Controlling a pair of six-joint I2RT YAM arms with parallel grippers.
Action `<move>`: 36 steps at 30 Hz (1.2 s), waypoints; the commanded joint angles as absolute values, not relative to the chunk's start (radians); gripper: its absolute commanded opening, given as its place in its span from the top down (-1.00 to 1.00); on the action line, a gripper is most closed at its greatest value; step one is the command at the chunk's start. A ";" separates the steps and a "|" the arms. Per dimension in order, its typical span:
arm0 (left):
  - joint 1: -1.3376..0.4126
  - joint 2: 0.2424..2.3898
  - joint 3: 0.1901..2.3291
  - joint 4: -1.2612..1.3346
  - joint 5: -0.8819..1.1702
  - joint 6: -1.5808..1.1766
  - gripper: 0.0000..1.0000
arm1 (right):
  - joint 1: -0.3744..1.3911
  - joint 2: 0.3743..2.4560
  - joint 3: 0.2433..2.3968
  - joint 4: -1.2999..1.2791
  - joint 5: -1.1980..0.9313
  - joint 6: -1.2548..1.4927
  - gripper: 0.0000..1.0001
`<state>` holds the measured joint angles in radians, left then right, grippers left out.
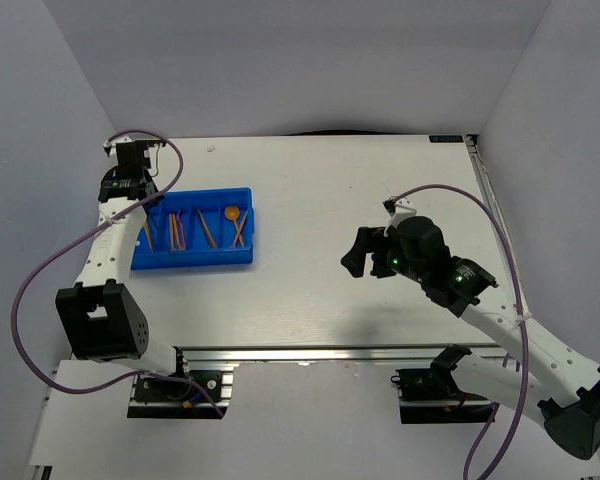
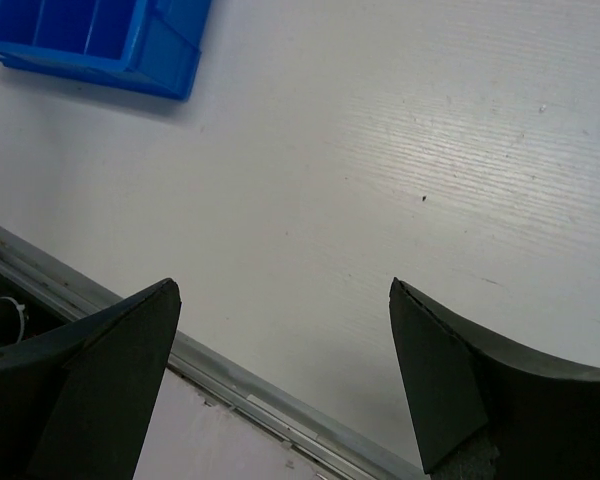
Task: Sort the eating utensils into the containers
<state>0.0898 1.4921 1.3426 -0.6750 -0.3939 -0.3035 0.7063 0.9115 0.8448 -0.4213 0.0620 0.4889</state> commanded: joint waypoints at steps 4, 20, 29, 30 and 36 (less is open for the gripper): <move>0.091 1.427 1.344 -0.664 -0.376 -0.299 1.00 | 0.701 0.905 0.833 -0.437 0.092 0.474 -0.79; 0.091 1.413 1.327 -0.660 -0.390 -0.301 1.00 | 0.701 0.894 0.842 -0.474 0.127 0.466 -0.79; 0.091 1.402 1.341 -0.678 -0.388 -0.295 1.00 | 0.701 0.894 0.833 -0.476 0.129 0.465 -0.79; 0.091 1.401 1.344 -0.681 -0.384 -0.293 1.00 | 0.700 0.893 0.833 -0.474 0.130 0.465 -0.78; 0.091 1.381 1.339 -0.689 -0.374 -0.288 1.00 | 0.701 0.894 0.828 -0.472 0.130 0.463 -0.79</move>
<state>0.0898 1.4445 1.3300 -0.6792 -0.3771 -0.3012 0.7063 0.9092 0.8330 -0.4736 0.1101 0.4816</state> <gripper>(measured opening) 0.113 0.894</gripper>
